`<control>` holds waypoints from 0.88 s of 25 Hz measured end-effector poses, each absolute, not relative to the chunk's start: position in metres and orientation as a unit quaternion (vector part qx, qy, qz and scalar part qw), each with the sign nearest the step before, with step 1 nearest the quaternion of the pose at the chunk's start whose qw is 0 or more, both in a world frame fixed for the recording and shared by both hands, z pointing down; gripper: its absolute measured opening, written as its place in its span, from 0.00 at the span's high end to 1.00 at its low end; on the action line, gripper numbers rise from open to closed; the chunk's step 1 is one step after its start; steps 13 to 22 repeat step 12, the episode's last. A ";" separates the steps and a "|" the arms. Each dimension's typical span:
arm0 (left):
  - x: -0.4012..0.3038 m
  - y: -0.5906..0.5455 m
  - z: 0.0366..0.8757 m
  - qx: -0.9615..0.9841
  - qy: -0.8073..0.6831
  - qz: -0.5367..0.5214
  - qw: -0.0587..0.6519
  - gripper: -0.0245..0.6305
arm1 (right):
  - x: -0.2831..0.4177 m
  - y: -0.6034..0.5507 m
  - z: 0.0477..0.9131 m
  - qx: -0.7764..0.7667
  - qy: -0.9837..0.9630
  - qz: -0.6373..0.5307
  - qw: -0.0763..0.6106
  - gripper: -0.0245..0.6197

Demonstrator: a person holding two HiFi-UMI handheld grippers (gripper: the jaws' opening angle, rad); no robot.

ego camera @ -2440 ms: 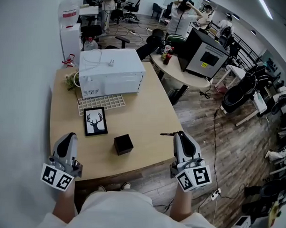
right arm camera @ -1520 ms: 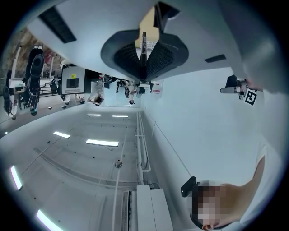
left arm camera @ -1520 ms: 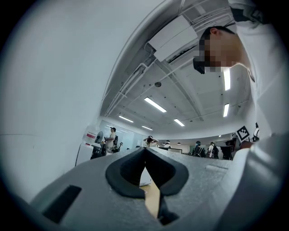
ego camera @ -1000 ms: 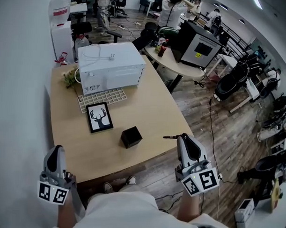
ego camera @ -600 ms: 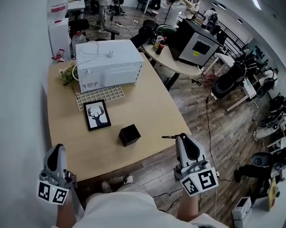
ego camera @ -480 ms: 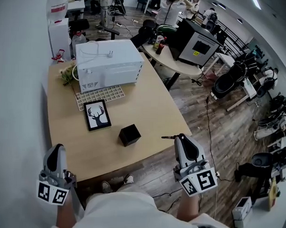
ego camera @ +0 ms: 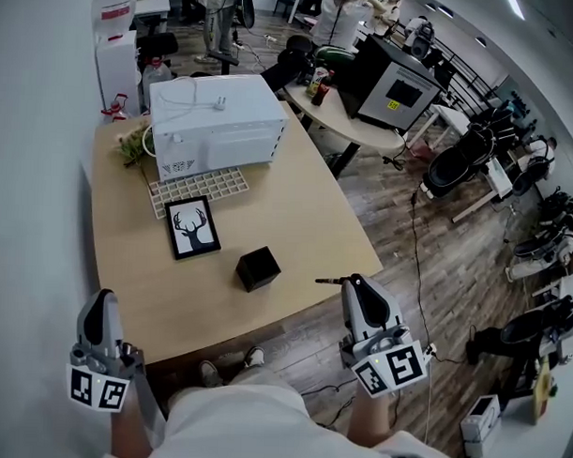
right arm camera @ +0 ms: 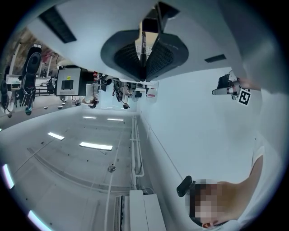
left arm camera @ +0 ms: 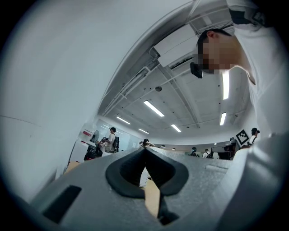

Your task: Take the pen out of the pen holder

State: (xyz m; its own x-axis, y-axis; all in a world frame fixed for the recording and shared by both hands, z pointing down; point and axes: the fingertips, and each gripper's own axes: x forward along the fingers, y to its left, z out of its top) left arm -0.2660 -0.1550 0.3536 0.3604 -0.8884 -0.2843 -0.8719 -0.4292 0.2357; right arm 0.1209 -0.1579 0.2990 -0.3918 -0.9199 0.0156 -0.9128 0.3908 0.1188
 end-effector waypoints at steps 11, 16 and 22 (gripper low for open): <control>-0.270 -0.151 0.351 0.820 -0.542 -0.185 0.014 0.94 | 0.118 -0.161 0.302 0.546 -0.836 -0.046 0.030 0.90; -0.271 -0.151 0.351 0.819 -0.543 -0.185 0.013 0.94 | 0.118 -0.161 0.302 0.546 -0.836 -0.046 0.030 0.90; -0.271 -0.151 0.351 0.819 -0.543 -0.185 0.013 0.94 | 0.118 -0.161 0.302 0.546 -0.836 -0.046 0.030 0.90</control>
